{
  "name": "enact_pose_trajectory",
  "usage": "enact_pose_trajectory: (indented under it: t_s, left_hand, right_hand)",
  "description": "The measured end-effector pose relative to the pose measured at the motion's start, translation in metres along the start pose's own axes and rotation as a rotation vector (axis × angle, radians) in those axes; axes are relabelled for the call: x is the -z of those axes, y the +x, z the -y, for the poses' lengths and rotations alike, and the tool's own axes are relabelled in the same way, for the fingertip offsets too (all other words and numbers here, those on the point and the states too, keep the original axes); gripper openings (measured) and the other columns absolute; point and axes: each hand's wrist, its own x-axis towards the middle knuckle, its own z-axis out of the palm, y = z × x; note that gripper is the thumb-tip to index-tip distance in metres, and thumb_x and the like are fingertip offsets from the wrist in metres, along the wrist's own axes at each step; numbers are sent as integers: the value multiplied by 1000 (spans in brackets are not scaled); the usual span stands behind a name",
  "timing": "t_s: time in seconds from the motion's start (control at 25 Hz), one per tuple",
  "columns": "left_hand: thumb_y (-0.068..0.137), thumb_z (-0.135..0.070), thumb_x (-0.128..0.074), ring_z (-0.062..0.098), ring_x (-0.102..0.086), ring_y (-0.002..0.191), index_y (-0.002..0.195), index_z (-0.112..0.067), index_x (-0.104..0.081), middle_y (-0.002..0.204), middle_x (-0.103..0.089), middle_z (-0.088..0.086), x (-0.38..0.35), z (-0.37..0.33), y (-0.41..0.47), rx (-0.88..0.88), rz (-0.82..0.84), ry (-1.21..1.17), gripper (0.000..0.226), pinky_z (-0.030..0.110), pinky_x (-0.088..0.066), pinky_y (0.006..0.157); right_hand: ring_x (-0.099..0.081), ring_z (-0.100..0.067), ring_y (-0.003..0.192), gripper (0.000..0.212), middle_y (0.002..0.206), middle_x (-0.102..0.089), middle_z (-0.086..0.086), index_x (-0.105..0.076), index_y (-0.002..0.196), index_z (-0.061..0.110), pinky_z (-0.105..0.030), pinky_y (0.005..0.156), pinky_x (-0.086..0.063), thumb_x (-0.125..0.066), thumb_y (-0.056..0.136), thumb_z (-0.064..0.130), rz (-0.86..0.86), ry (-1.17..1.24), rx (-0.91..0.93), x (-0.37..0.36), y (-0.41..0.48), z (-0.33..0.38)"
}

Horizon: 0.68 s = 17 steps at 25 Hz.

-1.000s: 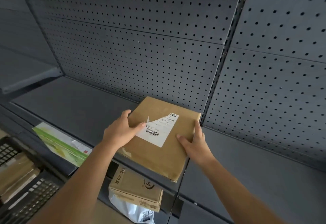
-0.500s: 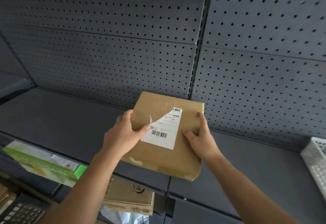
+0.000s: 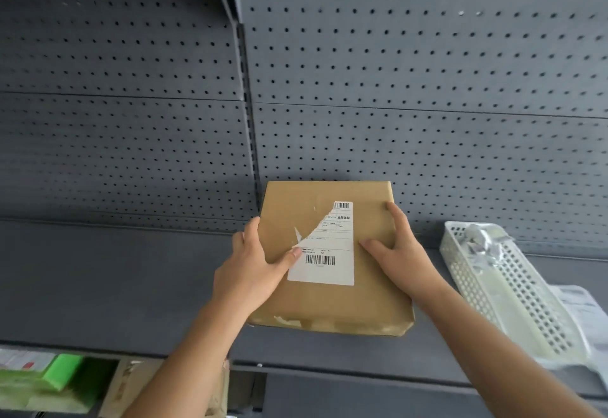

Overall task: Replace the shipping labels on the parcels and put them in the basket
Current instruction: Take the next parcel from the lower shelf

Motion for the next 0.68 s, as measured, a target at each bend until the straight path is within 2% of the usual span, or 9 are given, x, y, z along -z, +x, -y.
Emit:
enact_pose_trajectory:
  t_s: [0.12,0.24,0.32,0.48,0.68]
  left_hand:
    - [82,-83,-48,25,-60,121,159,-33,-3,159,-26,-4,-26,-23,-3,-29,25,7,102,44,-52,91]
    - [81,-85,-44,25,-61,121,159,-35,0,158,-27,-2,-49,-32,-5,-46,61,68,102,45,-53,89]
    - [82,-85,-42,24,-61,120,159,-34,0,158,-27,-1,-63,-31,-6,-41,96,95,102,42,-54,86]
    - [82,-87,-39,22,-61,115,157,-37,-6,152,-32,0,-81,-27,-8,-50,111,152,96,41,-55,84]
    - [83,-87,-37,22,-49,133,158,-35,-13,155,-29,-2,-87,-24,-7,-25,91,153,95,42,-50,90]
  right_hand:
    - [-57,-12,117,80,140,-48,7,-17,150,48,-32,91,-53,-67,88,39,-14,20,-30,28,-1,-19]
    - [-59,-11,114,79,138,-50,7,-19,152,41,-17,73,-50,-67,90,34,8,28,-63,44,1,-40]
    - [-61,-8,108,78,136,-52,6,-18,152,39,-13,66,-49,-67,91,32,43,26,-93,46,2,-51]
    - [-64,-5,101,80,133,-55,6,-18,153,39,-13,65,-50,-68,91,32,87,23,-155,42,7,-72]
    - [-67,-7,96,79,128,-58,6,-21,151,42,-21,70,-54,-70,89,36,101,42,-178,39,13,-83]
